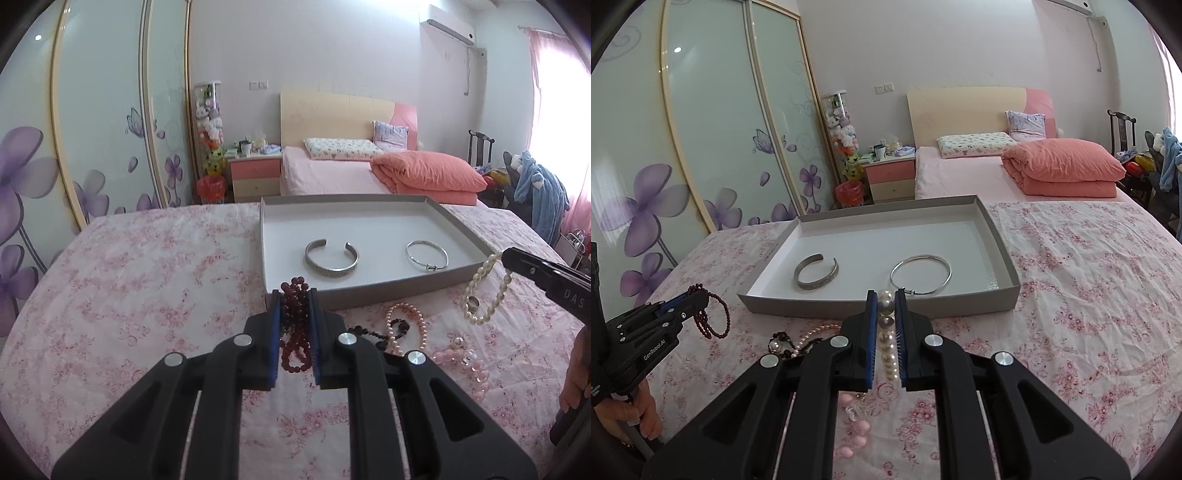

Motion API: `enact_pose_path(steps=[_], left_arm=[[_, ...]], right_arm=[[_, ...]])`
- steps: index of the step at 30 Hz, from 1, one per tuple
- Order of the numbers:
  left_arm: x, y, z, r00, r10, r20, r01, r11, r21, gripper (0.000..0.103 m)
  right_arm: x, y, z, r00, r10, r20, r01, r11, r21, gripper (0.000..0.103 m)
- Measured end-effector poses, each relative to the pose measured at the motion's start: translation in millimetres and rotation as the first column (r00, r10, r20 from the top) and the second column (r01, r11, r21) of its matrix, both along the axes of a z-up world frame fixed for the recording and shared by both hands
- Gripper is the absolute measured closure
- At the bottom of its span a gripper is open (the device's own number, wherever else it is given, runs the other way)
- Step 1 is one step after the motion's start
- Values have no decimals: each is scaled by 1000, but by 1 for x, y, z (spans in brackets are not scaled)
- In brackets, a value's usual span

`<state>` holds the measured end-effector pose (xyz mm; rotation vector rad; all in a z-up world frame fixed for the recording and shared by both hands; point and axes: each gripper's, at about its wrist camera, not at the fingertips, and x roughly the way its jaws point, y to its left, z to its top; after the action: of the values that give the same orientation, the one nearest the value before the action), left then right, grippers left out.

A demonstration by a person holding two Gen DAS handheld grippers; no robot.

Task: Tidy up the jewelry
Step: 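Lower red beads onto the tray's silver dish with left tool while right tool lowers pearls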

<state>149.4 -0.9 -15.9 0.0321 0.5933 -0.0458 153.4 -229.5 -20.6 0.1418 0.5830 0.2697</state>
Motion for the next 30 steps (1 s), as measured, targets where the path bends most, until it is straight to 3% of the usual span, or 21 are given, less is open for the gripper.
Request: enact_pose_path(steps=[11,18,30], left_arm=[[-30,-17,18,995,-16,102,14,1000,24,89],[-45,-30,33,983,-35,180,27,999,47,89],[-56,-29,44,972,-44,229,43,999,10,89]], right_arm=[[-28,5,20,994,-19,110,20,1000,-9,93],[-45,11,35,973,-43,227,55,997,-46,93],[-68,17,53,924,-68,376,110,990,-92,93]])
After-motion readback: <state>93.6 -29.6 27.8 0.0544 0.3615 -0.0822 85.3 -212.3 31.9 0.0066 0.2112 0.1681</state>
